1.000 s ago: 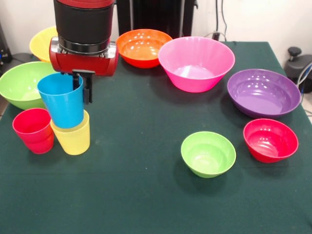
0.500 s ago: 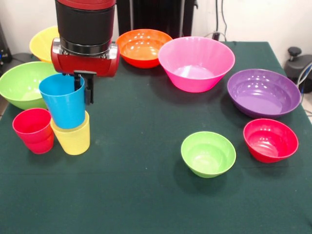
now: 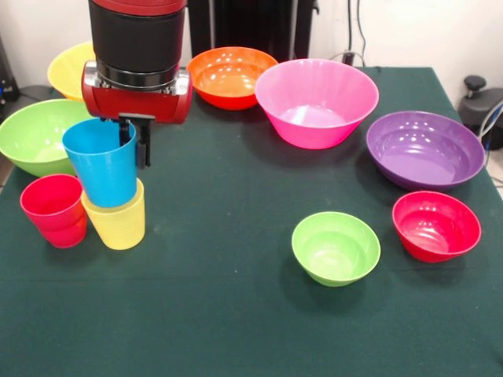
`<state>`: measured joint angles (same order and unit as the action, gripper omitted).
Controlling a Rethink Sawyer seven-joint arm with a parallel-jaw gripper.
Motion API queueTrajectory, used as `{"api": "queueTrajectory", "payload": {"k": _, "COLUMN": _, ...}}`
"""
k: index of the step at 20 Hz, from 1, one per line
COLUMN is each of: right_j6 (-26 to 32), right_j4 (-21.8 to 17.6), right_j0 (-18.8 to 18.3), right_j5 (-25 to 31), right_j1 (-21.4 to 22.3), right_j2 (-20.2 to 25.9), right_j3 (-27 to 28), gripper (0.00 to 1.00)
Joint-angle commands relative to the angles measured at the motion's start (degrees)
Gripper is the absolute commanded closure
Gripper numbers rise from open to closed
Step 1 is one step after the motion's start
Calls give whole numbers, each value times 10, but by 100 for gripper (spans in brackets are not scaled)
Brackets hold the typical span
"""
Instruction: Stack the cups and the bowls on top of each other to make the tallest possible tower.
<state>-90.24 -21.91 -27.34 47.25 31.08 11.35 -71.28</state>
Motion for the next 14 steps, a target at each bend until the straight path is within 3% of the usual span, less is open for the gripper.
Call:
{"api": "queueTrajectory", "payload": {"k": 1, "right_j6": 41, "right_j4": -38, "right_j0": 12, "right_j5": 9, "right_j1": -19, "right_j2": 12, "right_j3": -35, "gripper": 100}}
{"api": "queueTrajectory", "payload": {"k": 14, "right_j6": 45, "right_j4": -39, "right_j0": -4, "right_j5": -17, "right_j1": -14, "right_j2": 16, "right_j3": -72, "gripper": 100}}
